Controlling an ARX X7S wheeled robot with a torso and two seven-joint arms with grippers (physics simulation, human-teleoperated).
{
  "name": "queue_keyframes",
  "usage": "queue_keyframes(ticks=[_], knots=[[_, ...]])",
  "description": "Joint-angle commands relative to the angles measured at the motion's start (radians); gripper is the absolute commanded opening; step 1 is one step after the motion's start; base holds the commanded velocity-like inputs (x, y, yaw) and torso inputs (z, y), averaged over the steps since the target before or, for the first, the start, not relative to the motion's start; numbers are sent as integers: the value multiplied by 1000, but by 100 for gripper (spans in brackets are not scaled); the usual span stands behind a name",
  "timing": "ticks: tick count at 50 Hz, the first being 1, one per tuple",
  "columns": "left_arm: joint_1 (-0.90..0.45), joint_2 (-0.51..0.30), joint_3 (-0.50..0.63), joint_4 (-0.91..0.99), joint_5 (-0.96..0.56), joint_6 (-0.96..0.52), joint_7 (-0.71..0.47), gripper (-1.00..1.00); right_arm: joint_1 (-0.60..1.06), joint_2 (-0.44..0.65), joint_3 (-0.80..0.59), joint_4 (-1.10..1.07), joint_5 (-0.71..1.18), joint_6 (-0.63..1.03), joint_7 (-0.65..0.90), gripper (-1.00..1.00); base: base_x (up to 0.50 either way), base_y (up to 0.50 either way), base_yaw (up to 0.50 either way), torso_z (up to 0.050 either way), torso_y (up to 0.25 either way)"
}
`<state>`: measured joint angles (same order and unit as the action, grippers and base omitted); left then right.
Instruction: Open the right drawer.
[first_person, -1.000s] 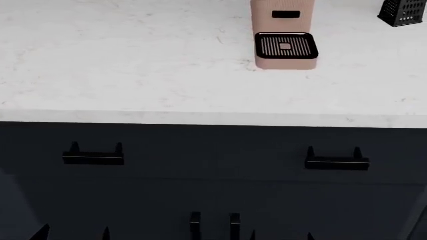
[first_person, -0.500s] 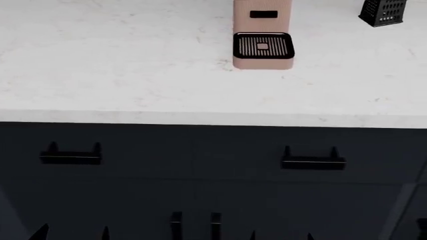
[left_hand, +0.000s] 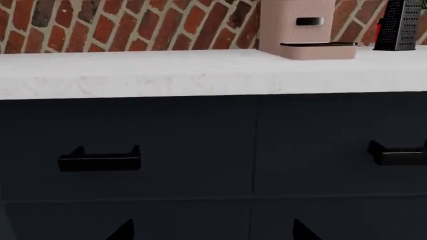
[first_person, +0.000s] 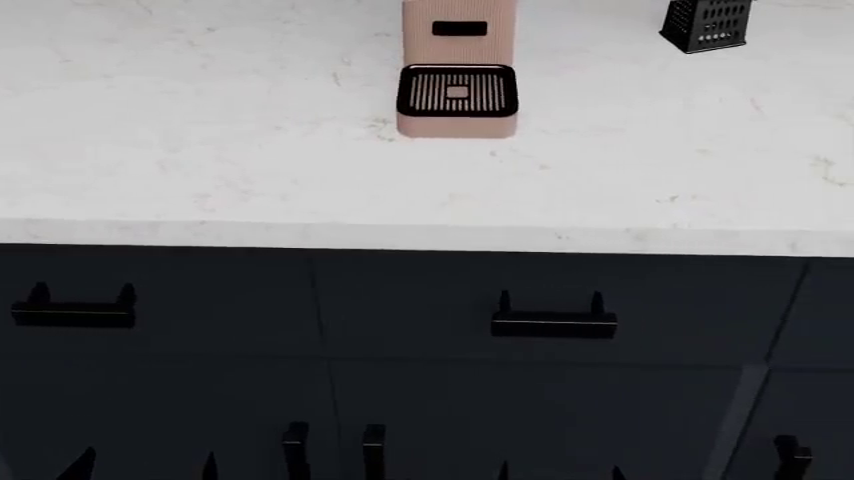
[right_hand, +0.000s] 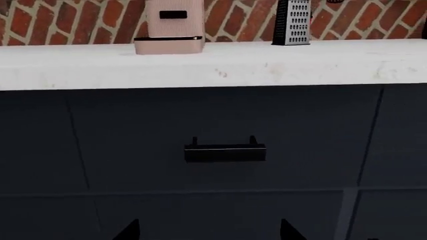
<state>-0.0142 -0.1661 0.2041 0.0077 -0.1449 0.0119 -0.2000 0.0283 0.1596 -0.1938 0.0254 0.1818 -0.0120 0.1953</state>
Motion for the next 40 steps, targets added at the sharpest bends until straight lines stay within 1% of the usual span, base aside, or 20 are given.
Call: queue_keyframes(ticks=[1, 4, 15, 18, 20, 21, 22, 23, 24, 28, 30, 40], knots=[[-2, -5, 7, -7, -7, 7, -4, 100, 1, 6, -6, 0, 6, -1, 7, 100, 0, -375, 0, 0, 0], [-2, -7, 8, -2, -9, 5, -6, 100, -2, 8, -7, -9, 5, 4, 15, 100, 0, -294, 0, 0, 0], [-2, -12, 14, 3, -13, 1, -13, 100, -1, 13, -16, -4, 9, -15, 13, 100, 0, 0, 0, 0, 0], [-5, -17, 27, 5, 12, -16, -27, 100, -1, 14, -18, -2, 10, -18, 13, 100, 0, 0, 0, 0, 0], [0, -15, 17, 10, -9, 6, -21, 100, -1, 15, -20, -5, 11, -17, 15, 100, 0, 0, 0, 0, 0], [7, -19, 22, 8, -21, 50, 5, 100, 1, 16, -21, -4, 10, -15, 16, 100, 0, 0, 0, 0, 0], [7, -18, 19, 13, -27, 42, 1, 100, 2, 16, -21, 1, 11, -20, 15, 100, 0, 0, 0, 0, 0], [24, -19, 13, 25, -48, 115, 26, 100, 3, 16, -21, 3, 11, -19, 16, 100, 0, 0, 0, 0, 0], [17, -21, 19, 17, -32, 78, 12, 100, 2, 17, -22, -1, 12, -16, 17, 100, 0, 0, 0, 0, 0], [18, -30, 33, 9, -13, 104, 21, 100, 2, 19, -24, -5, 14, -11, 20, 100, 0, 0, 0, 0, 0], [21, -31, 31, 31, -21, 88, 16, 100, 1, 20, -26, -12, 13, -5, 23, 100, 0, 0, 0, 0, -250], [19, -33, 34, 21, -31, 92, 13, 100, 2, 24, -31, -2, 17, -14, 27, 100, 0, 0, 0, 0, -250]])
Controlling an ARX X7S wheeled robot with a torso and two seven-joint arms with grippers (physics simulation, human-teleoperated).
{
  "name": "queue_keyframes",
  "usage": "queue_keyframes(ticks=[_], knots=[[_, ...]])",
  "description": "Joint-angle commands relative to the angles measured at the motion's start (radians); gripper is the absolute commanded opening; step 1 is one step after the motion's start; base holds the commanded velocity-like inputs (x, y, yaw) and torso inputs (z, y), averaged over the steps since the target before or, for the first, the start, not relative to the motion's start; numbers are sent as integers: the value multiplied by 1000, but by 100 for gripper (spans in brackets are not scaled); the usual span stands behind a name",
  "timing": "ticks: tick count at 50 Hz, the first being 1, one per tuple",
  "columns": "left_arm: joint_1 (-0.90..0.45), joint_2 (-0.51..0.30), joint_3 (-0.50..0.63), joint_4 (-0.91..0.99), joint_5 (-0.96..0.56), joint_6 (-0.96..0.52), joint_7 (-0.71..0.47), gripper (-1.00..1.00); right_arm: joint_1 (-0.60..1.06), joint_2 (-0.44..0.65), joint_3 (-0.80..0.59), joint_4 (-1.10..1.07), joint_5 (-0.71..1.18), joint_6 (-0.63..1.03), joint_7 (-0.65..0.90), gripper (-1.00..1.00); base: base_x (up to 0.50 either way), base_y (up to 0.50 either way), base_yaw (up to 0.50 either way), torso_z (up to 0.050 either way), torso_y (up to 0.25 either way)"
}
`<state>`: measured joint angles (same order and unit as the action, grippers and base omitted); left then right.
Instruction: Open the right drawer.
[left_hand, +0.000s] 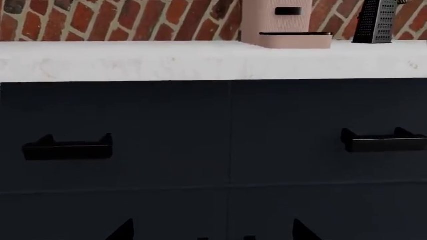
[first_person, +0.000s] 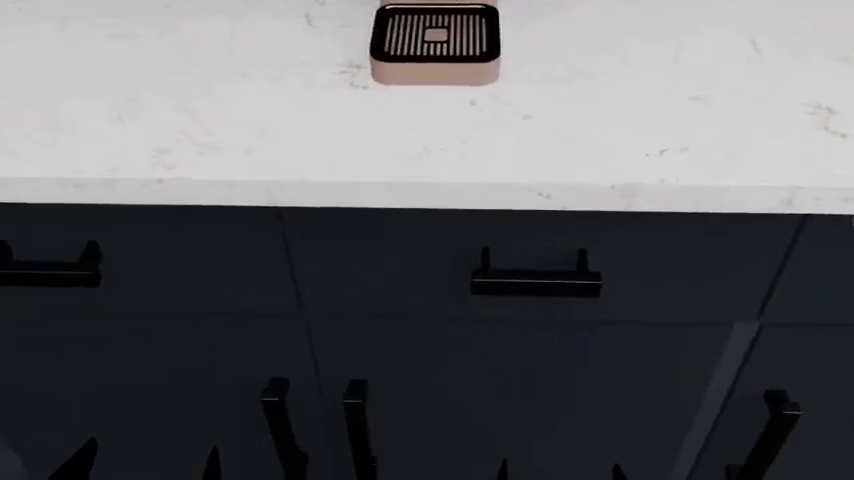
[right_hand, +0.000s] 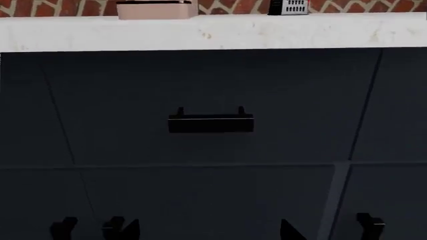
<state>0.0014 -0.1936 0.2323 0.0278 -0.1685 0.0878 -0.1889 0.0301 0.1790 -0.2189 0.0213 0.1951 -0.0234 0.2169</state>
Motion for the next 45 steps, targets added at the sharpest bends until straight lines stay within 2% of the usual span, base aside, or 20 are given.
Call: queue_keyframes(ticks=[1, 26, 45], knots=[[4, -7, 7, 5, -8, 14, 1, 100, 1, 5, -6, 4, 3, -5, 6, 100, 0, 0, 0, 0, -250], [2, -17, 22, 1, -13, 24, -7, 100, 3, 15, -22, -3, 11, 4, 18, 100, -1, 0, 0, 0, -250], [0, -20, 28, -7, -21, 37, -16, 100, 1, 24, -32, -1, 24, -32, 8, 100, 40, 0, 0, 0, -7]])
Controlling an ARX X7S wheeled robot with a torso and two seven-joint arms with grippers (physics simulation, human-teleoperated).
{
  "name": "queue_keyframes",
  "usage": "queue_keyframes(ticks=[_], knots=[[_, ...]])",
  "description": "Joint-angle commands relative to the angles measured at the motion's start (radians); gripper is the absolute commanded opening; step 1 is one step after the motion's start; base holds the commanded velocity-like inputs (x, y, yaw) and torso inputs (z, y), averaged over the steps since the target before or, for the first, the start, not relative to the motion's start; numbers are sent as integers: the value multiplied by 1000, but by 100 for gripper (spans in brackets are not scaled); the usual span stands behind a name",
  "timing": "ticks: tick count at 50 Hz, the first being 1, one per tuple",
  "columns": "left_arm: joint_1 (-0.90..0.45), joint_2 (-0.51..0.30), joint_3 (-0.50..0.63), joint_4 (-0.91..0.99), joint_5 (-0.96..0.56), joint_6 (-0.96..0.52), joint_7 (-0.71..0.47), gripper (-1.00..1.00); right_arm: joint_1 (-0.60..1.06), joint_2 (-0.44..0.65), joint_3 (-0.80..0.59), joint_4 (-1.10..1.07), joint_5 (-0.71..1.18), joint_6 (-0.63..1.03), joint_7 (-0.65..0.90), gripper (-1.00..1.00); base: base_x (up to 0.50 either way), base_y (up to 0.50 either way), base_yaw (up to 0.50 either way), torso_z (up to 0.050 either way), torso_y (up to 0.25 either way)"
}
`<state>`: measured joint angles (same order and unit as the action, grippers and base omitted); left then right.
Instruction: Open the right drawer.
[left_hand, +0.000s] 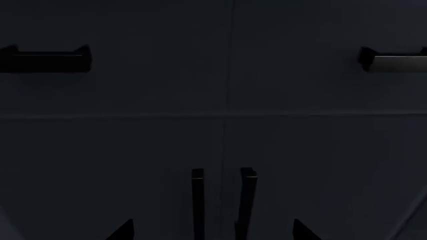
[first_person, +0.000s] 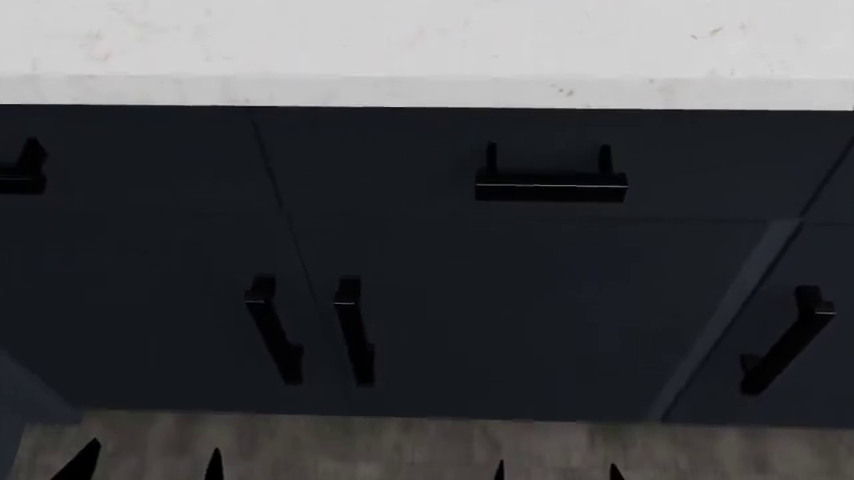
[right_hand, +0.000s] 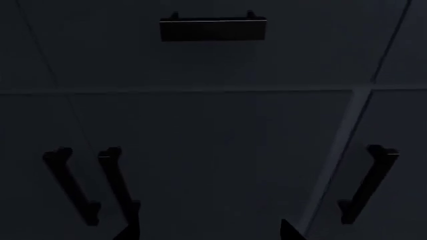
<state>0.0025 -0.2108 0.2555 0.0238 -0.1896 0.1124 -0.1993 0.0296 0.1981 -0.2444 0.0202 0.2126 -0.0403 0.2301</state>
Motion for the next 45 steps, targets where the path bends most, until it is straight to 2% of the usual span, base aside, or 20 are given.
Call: queue_keyframes(ticks=[1, 33, 45], knots=[[-1, -3, 3, -4, -4, 14, -5, 100, 1, 5, -6, 1, 6, -15, -4, 100, 203, 0, 0, 0, 0], [-4, -16, 20, -6, -27, 18, -13, 100, 4, 16, -22, 8, 10, -22, 10, 100, 256, 0, 0, 0, 0], [-3, -23, 26, 4, -33, 10, -19, 100, -2, 38, -59, -59, -93, 41, 78, 100, 26, 0, 0, 0, 0]])
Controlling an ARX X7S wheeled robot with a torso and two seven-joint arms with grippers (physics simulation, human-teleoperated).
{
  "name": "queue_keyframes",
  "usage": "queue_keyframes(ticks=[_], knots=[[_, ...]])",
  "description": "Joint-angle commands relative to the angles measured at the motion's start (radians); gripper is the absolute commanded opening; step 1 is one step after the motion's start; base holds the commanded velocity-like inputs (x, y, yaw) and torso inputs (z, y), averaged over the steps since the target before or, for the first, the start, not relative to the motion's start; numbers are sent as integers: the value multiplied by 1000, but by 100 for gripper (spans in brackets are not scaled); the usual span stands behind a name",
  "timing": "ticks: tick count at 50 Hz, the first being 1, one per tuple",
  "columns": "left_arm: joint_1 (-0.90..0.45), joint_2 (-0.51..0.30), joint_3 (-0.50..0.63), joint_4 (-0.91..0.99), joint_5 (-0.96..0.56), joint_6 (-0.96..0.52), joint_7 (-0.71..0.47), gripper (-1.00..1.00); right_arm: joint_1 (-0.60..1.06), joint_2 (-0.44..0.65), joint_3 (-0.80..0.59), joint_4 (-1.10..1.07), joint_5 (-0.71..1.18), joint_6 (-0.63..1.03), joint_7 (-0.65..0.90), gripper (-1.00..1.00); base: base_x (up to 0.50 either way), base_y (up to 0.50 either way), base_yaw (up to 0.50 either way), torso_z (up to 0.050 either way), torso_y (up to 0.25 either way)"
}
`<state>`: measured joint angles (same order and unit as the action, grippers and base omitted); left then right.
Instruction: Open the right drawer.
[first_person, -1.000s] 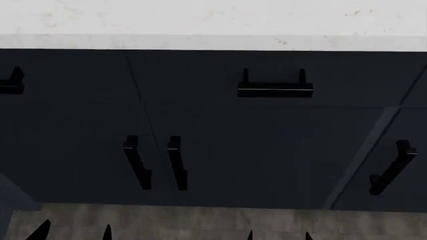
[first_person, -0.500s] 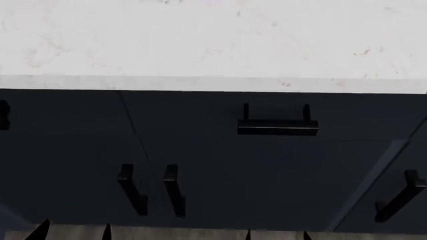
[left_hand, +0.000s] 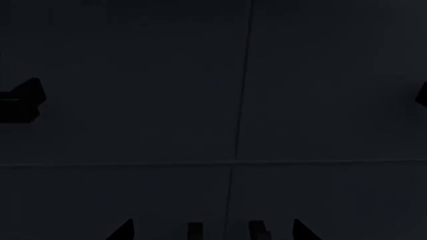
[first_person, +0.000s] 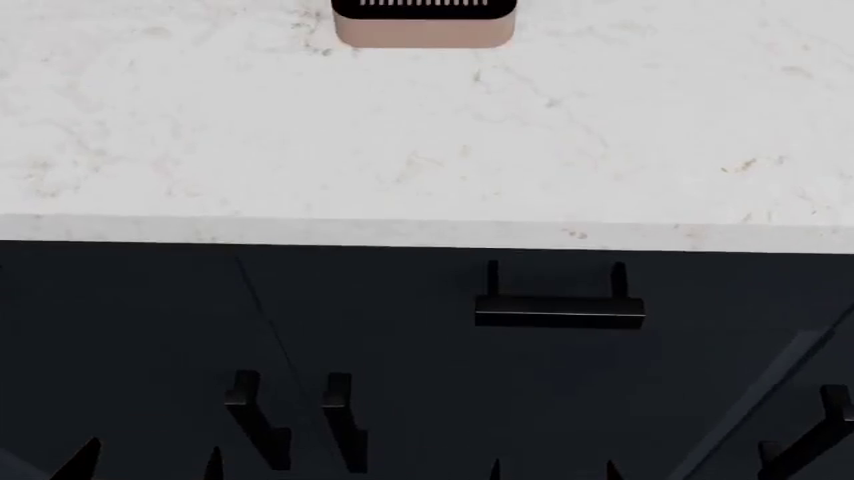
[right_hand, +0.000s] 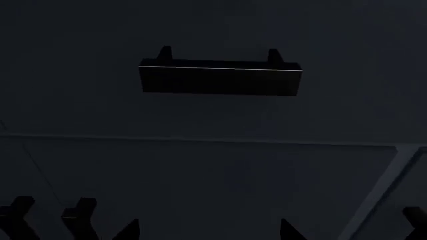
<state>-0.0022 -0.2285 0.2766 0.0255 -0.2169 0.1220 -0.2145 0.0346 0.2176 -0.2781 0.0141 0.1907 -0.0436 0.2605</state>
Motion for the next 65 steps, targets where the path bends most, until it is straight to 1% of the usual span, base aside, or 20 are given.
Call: queue_keyframes(ticks=[1, 3, 7, 9, 13, 15, 16, 18, 20, 23, 24, 26, 31, 32, 47, 52, 61, 65], knots=[[3, -6, 5, 9, -7, -5, -6, 100, -4, 17, -25, -46, -78, 41, 55, 100, 0, 0, 0, 0, 0], [3, -6, 8, 2, -6, 5, -2, 100, 1, 23, -43, -57, -128, 67, 78, 100, 0, 0, 0, 0, 0], [2, -7, 10, 0, -10, 4, -3, 100, 19, 38, -88, -114, -256, 168, 127, 100, 0, 0, 0, 0, 0], [1, -7, 12, -1, -10, 6, -1, 100, 24, 47, -99, -137, -262, 200, 111, 100, 0, 0, 0, 0, 0], [1, -9, 13, -4, -17, 9, 1, 100, 39, 67, -127, -175, -352, 297, 131, 100, 0, 0, 0, 0, 0], [1, -9, 14, -4, -17, 11, 0, 100, 50, 83, -162, -200, -427, 363, 134, 100, 0, 0, 0, 0, 0], [1, -10, 14, -1, -18, 9, -1, 100, 49, 76, -146, -199, -402, 369, 130, 100, 0, 0, 0, 0, 0], [3, -11, 14, 4, -21, 8, -2, 100, 59, 91, -172, -208, -467, 419, 139, 100, 0, 0, 0, 0, 0], [3, -11, 14, 0, -22, 12, -1, 100, 62, 96, -175, -222, -482, 440, 137, 100, 0, 0, 0, 0, 0], [4, -13, 16, 9, -23, 5, -5, 100, 72, 107, -210, -240, -557, 521, 133, 100, 0, 0, 0, 0, 0], [3, -14, 17, 9, -23, 6, -5, 100, 73, 105, -202, -245, -550, 516, 136, 100, 0, 0, 0, 0, 0], [5, -15, 17, 12, -24, 5, -7, 100, 80, 111, -227, -246, -600, 552, 140, 100, 0, 0, 0, 0, 0], [4, -15, 17, 10, -29, 10, -8, 100, 84, 119, -243, -275, -611, 610, 93, 100, 0, 0, 0, 0, 0], [2, -15, 17, 1, -30, 16, -5, 100, 91, 118, -257, -263, -637, 639, 94, 100, 0, 0, 0, 0, 0], [1, -19, 23, 0, -34, 18, -11, 100, 92, 119, -259, -263, -635, 641, 95, 100, 0, 0, 0, 0, 0], [-1, -21, 28, 0, -30, 16, -13, 100, 137, 144, -350, -235, -749, 707, 65, 100, 0, 0, 0, 0, 0], [-4, -24, 35, -5, -24, 19, -16, 100, 162, 161, -371, -207, -793, 729, 65, 100, 0, 0, 0, 0, 0], [-1, -26, 35, 3, -24, 15, -22, 100, 183, 175, -422, -183, -853, 751, 49, 100, 0, 0, 0, 0, 0]])
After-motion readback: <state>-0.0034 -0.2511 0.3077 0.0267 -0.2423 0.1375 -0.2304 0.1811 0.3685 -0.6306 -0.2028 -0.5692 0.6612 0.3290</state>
